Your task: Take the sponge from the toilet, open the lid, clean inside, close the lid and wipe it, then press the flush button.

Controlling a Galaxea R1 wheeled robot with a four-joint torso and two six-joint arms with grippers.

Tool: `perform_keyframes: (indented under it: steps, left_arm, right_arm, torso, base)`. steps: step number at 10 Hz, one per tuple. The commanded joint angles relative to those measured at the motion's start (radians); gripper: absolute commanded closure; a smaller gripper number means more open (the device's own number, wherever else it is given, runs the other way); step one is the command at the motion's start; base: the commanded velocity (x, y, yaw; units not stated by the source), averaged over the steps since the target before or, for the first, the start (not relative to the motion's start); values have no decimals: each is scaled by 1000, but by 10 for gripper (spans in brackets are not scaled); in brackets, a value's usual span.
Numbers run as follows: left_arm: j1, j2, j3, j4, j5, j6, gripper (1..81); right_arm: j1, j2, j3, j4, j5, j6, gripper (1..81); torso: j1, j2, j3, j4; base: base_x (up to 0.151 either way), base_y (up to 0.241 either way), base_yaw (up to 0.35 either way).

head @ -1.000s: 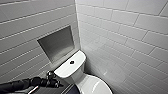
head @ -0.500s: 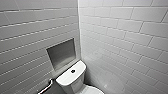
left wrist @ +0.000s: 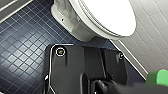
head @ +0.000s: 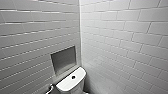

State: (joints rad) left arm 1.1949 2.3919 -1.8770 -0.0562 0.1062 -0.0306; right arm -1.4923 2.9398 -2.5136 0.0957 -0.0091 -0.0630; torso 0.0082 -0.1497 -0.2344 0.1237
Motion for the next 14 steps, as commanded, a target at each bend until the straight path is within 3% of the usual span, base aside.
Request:
perform_keyframes:
  steps: [1, 7, 10, 14]
  left_arm:
    - [134, 288, -334, 88, -40, 8, 811]
    - [190, 570, -754, 87, -39, 6, 811]
    - [208, 658, -864, 75, -40, -5, 811]
    - [216, 715, -878, 39, -49, -8, 811]
  right_arm:
    - [42, 9, -19, -5, -66, -3, 811]
    - [37, 92, -161, -10, -66, -5, 811]
    - [34, 98, -171, -8, -75, -5, 811]
    - [37, 98, -175, -7, -81, -1, 811]
  torso:
    - [0, 0, 0, 0]
    - [-1, -1, 6, 0]
    - [-1, -1, 6, 0]
    - [-1, -2, 6, 0]
  base:
    - [0, 0, 0]
    - [0, 0, 0]
    - [0, 0, 0]
    - [0, 0, 0]
